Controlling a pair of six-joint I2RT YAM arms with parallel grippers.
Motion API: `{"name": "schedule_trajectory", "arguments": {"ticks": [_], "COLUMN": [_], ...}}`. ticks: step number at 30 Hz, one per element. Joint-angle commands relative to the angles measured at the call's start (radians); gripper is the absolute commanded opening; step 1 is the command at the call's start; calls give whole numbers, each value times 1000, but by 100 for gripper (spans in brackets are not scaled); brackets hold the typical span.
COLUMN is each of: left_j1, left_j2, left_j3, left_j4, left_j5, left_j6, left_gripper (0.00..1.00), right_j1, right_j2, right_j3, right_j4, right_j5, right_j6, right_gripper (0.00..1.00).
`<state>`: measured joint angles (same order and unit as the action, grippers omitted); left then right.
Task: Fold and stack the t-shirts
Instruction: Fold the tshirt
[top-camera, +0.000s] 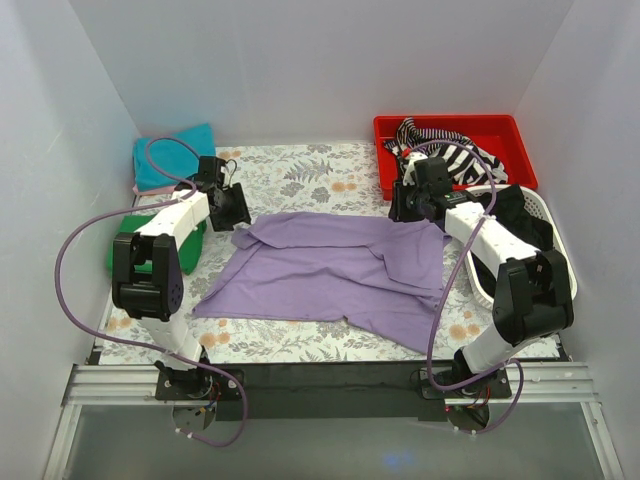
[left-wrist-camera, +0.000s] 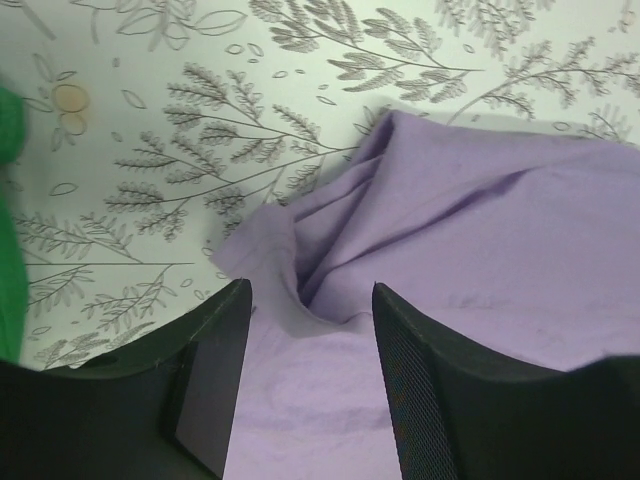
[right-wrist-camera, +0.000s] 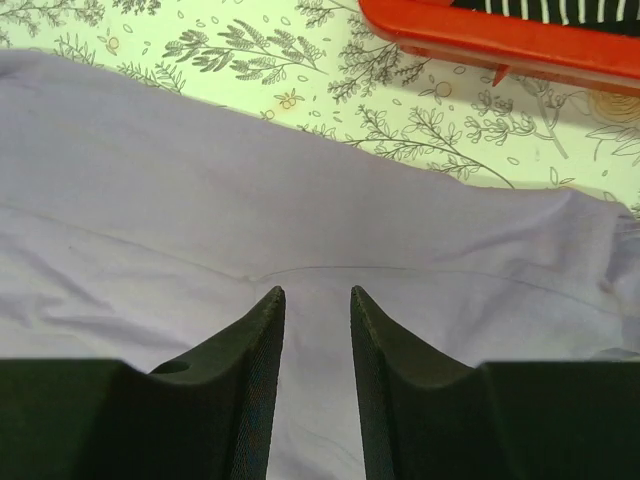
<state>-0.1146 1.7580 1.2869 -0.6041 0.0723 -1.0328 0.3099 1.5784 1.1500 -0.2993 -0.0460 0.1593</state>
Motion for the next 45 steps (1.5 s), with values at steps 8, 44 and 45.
{"name": "schedule_trajectory", "arguments": {"ticks": [8,44,45], "left_j1": [6,4,4], "left_j2": [1,82,96], "left_j3": [-17,281,293], "left_j4": [10,113,107], "left_j5": [-99,-125,-118], "left_j6": [13,39,39], "left_gripper": [45,0,0], "right_j1": [8,218,256], "right_j2": [22,129,129], "right_j3": [-6,63,74], "right_j4": [-24,2,2], "right_j5": [-81,-354,-364], "right_j6": [0,-14,-9], "right_gripper": [40,41,41]}}
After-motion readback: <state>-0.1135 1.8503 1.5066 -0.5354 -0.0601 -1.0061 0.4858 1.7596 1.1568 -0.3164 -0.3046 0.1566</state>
